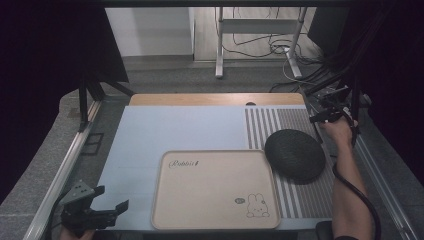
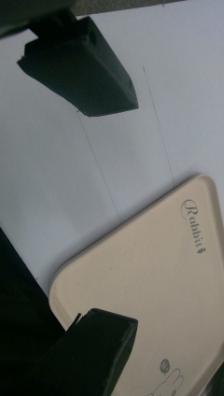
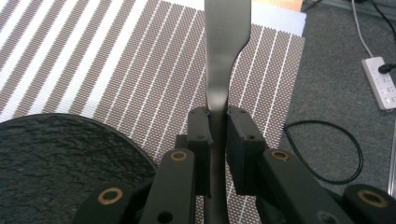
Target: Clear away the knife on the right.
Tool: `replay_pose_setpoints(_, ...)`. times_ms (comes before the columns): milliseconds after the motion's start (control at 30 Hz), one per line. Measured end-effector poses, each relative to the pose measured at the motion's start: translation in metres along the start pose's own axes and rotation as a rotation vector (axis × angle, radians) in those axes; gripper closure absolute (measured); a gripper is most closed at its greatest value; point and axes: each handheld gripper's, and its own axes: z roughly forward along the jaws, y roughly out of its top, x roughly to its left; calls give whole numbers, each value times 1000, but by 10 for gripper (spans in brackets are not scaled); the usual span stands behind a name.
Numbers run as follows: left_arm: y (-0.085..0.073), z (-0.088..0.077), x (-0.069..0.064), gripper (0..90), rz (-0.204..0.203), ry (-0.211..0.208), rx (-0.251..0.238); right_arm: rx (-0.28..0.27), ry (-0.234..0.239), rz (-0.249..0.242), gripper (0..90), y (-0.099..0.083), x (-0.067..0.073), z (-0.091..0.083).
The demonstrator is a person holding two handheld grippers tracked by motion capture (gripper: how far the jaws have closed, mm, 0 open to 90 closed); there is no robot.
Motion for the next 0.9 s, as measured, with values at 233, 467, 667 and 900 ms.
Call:
replay_pose_setpoints(233, 0, 0, 0, 9, 2, 0, 0, -27, 15, -11, 808, 2, 4, -11)
replay_pose_setpoints(467, 0, 0, 0, 9, 4, 1, 1, -46, 42, -18, 807, 3, 9, -24)
replay_pose_setpoints(667, 0, 0, 0, 9, 4, 2, 1, -39, 77, -51, 807, -1, 26, -31)
replay_pose_setpoints(900, 0, 0, -1, 9, 6, 1, 1, -15, 114, -105, 806, -8, 63, -35)
